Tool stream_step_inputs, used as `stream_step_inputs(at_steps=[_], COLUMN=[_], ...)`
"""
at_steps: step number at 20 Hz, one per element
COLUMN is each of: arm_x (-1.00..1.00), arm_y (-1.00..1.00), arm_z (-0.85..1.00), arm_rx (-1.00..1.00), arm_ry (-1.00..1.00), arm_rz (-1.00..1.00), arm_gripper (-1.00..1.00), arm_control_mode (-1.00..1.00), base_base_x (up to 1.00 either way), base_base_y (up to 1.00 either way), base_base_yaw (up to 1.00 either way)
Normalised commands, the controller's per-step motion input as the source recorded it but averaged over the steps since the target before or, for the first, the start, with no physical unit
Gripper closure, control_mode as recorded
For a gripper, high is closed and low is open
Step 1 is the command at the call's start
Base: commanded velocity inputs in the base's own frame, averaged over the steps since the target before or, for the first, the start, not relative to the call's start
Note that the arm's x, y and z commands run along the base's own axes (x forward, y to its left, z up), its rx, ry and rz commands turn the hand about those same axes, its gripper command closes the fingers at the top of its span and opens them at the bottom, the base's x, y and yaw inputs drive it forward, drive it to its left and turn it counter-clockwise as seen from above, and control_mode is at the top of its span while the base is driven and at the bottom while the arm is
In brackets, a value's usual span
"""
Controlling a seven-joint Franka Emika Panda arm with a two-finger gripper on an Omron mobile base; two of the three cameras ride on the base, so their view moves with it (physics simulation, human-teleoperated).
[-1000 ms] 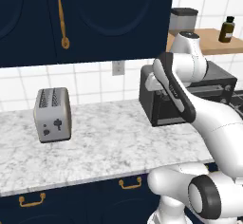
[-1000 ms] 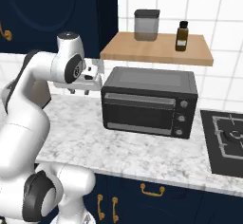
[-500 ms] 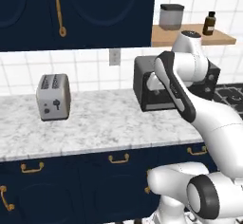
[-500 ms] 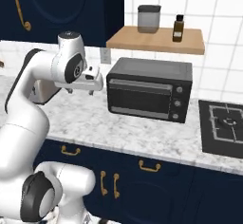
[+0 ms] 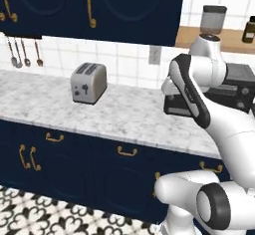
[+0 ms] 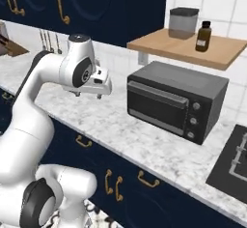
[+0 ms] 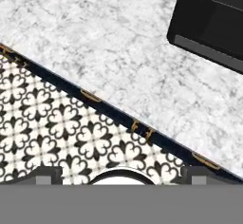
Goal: Take a straw from the drawer in front and place it inside the glass cup on the dining counter.
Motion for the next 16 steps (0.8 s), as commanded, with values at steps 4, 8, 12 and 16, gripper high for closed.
stream_step_inputs(at_steps=[4,8,12,16], arm_x=[0.0,0.0,0.0,0.0], arm_y=[0.0,0.0,0.0,0.0], arm_z=[0.0,0.0,0.0,0.0], arm_rx=[0.0,0.0,0.0,0.0], arm_ry=[0.0,0.0,0.0,0.0], arm_rz=[0.0,0.0,0.0,0.0], arm_gripper=[-1.0,-1.0,-1.0,-1.0], arm_control_mode=[1.0,1.0,1.0,1.0], base_base_x=[0.0,0.0,0.0,0.0], base_base_y=[-0.62,-0.7,-0.76,-0.75], base_base_yaw=[0.71,0.61,0.45,0.36])
